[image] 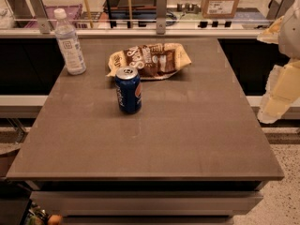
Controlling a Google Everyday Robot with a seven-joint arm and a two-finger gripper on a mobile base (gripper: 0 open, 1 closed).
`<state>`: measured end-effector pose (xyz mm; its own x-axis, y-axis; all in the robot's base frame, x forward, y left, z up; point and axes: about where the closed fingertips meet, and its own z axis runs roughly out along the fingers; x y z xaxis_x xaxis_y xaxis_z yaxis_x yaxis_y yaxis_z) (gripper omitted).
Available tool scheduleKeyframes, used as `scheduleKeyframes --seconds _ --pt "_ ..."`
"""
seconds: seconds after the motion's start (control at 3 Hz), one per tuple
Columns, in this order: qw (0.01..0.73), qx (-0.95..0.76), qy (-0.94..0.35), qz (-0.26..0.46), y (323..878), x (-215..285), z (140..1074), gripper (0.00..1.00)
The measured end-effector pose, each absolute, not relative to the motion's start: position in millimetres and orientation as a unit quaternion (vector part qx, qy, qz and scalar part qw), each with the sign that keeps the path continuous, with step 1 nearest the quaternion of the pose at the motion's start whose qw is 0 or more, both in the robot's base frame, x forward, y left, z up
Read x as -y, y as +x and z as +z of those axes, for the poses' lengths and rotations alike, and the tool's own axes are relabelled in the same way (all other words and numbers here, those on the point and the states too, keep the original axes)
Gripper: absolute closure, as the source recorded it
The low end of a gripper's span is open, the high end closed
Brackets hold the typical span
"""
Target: Knock pepsi can over
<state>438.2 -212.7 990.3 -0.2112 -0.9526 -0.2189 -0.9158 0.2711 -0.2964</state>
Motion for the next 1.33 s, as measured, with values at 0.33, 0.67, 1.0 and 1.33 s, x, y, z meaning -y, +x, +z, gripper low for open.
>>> scheduleKeyframes --seconds 0.33,0.67,1.0,1.33 --pt "0.181 -0.777 -0.602 -0.051 438 213 990 0.00" --pt "0.193 -0.775 -0.599 -0.056 438 208 995 0.00" --pt "0.232 -0.764 -0.600 -0.053 434 192 1005 0.00" --pt "0.299 -0.736 -0.607 -0.021 441 172 1016 0.00"
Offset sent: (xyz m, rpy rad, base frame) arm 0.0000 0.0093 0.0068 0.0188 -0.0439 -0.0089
